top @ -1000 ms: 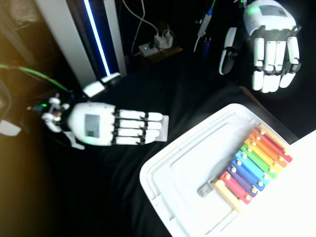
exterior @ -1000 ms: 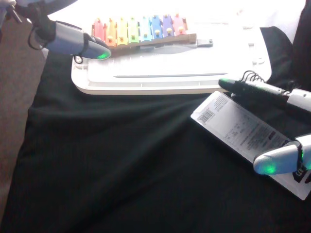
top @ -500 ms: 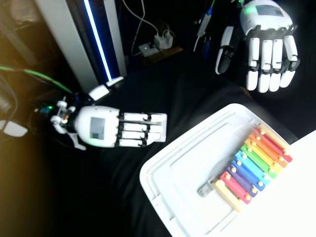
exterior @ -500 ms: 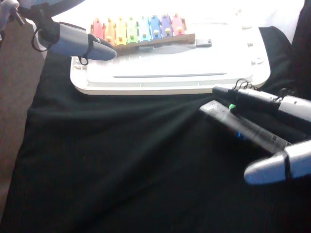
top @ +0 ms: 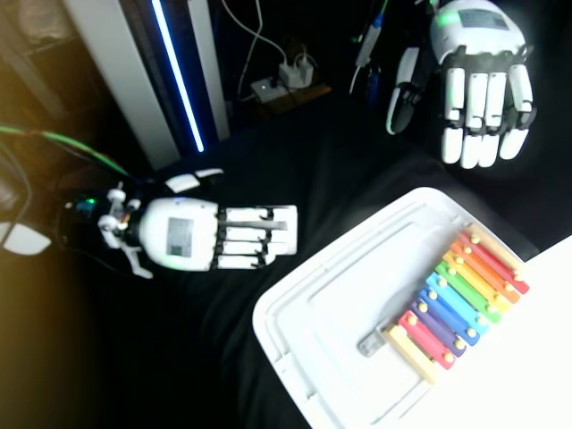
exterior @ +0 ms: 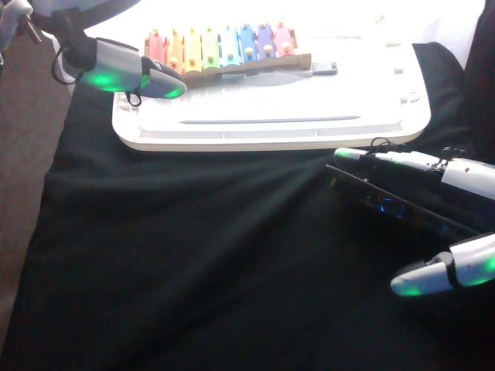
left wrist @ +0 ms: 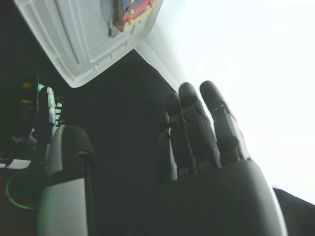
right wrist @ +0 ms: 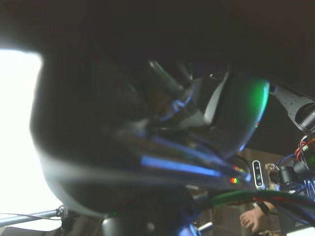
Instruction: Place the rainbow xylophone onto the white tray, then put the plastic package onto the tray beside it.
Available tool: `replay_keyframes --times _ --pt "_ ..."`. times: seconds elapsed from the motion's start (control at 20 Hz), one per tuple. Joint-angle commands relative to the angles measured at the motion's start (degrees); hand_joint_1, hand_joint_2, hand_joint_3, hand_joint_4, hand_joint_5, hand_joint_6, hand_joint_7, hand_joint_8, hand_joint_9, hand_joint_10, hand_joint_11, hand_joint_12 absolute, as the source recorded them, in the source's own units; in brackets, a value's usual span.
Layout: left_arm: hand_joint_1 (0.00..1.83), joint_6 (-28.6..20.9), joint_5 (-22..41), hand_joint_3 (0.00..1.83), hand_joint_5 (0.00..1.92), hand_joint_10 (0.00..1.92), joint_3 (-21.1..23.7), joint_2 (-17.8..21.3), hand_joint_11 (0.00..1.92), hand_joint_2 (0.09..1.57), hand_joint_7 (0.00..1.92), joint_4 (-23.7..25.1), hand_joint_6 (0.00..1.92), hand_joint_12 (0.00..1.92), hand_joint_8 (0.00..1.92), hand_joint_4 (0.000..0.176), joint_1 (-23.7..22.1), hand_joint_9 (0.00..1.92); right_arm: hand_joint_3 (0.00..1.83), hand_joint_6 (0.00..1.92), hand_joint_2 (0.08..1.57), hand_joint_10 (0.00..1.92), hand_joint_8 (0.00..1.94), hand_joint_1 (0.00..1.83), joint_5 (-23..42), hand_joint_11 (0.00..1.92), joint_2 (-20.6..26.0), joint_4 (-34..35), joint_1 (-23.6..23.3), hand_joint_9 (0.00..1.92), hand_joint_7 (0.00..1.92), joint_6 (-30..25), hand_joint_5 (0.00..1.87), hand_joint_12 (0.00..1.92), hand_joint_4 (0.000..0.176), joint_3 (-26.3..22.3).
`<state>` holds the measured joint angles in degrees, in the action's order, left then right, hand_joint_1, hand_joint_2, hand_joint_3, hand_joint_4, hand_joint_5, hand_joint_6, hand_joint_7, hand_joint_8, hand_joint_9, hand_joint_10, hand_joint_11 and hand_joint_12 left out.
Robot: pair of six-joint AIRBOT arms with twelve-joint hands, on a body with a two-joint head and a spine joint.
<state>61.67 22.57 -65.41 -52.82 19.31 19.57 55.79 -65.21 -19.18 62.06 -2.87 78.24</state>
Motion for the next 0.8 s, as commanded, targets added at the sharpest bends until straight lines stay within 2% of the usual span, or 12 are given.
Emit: replay_keyframes --times 0.0,0.05,0.1,0.15,0.2,0.25,0.3,0.35,0.4,0.45,0.65,0.75 --pt "0.74 0.0 6.6 0.0 0.32 0.01 0.3 0.1 0.15 1.01 0.51 -0.7 0.0 0.77 0.0 0.02 -0.7 0.53 0.0 0.0 0.93 0.02 0.01 1.05 0.9 0.21 -0.5 -1.0 0.0 0.26 0.22 -0.8 0.11 0.92 0.055 0.0" --pt "0.69 0.0 6.7 0.0 0.31 0.0 0.3 0.1 0.15 1.02 0.48 -0.6 0.0 0.73 0.0 0.029 -0.7 0.51 0.01 0.01 1.04 0.06 0.01 1.53 0.9 0.38 -0.4 -1.0 0.0 0.57 0.4 -0.8 0.35 0.79 0.0 0.0" --pt "0.69 0.0 6.7 0.0 0.31 0.0 0.4 0.1 0.15 1.02 0.48 -0.6 0.0 0.73 0.0 0.029 -0.7 0.51 0.01 0.01 1.04 0.06 0.01 1.53 1.0 0.38 -0.4 -1.0 0.0 0.57 0.4 -0.8 0.35 0.79 0.0 0.1" --pt "0.69 0.0 6.8 0.0 0.31 0.01 0.4 0.1 0.16 1.02 0.51 -0.5 0.0 0.72 0.01 0.031 -0.7 0.53 0.0 0.01 1.09 0.84 0.05 1.73 1.0 0.7 -0.3 -1.0 0.0 0.84 0.72 -0.8 0.61 1.43 0.0 0.1" --pt "0.68 0.0 6.9 0.0 0.31 0.01 0.4 0.1 0.17 1.02 0.52 -0.5 0.0 0.72 0.02 0.042 -0.7 0.54 0.0 0.01 1.1 0.97 0.94 1.65 1.0 0.7 -0.2 -1.0 0.0 0.99 0.77 -0.8 0.71 1.54 0.0 0.2" --pt "0.75 0.0 6.9 0.0 0.32 0.02 0.4 0.1 0.18 1.02 0.52 -0.5 0.0 0.72 0.01 0.022 -0.7 0.54 0.0 0.02 1.1 0.98 1.08 1.63 1.0 0.68 -0.1 -1.0 0.0 1.03 0.81 -0.8 0.79 1.61 0.0 0.3" --pt "0.74 0.0 6.9 0.0 0.32 0.01 0.4 0.1 0.17 1.02 0.51 -0.5 0.0 0.72 0.01 0.026 -0.6 0.53 0.0 0.84 1.11 0.91 1.01 1.54 1.0 0.75 0.0 -0.9 0.0 1.11 0.91 -0.8 0.72 1.59 0.0 0.3" --pt "0.74 0.0 6.9 0.0 0.32 0.0 0.5 0.1 0.15 1.02 0.48 -0.5 0.0 0.71 0.0 0.023 -0.6 0.5 0.0 1.01 1.09 0.8 0.88 1.51 1.0 0.88 0.1 -0.6 0.0 1.16 0.97 -0.8 0.76 1.5 0.0 0.4" --pt "0.75 0.0 7.0 0.0 0.33 0.01 0.5 0.1 0.16 1.02 0.5 -0.5 0.01 0.71 0.01 0.02 -0.5 0.51 0.0 1.0 1.09 0.93 0.89 1.42 1.0 0.93 0.2 -0.5 0.0 1.17 1.01 -0.8 0.8 1.06 0.0 0.4" --pt "0.75 0.0 7.0 0.0 0.33 0.0 0.5 0.1 0.15 1.02 0.49 -0.5 0.0 0.71 0.0 0.022 -0.5 0.5 0.0 0.95 1.09 1.0 0.88 1.4 1.0 0.98 0.3 -0.5 -0.1 1.16 1.02 -0.8 0.84 0.96 0.0 0.5" --pt "0.78 0.0 7.0 0.0 0.31 0.01 0.7 0.2 0.12 1.03 0.53 -0.5 0.0 0.8 0.0 0.03 -0.5 0.55 0.0 0.56 1.05 1.01 0.79 1.4 2.8 1.02 1.1 0.2 -0.7 1.19 1.09 -0.8 1.05 1.1 0.0 0.5" --pt "0.75 0.0 6.9 0.0 0.29 0.0 0.7 0.3 0.07 1.04 0.54 -0.5 0.0 0.97 0.0 0.031 -0.5 0.6 0.0 0.63 1.07 0.73 0.97 1.29 4.5 1.02 2.1 0.4 -1.4 1.26 1.12 -0.8 1.05 1.28 0.0 0.2"
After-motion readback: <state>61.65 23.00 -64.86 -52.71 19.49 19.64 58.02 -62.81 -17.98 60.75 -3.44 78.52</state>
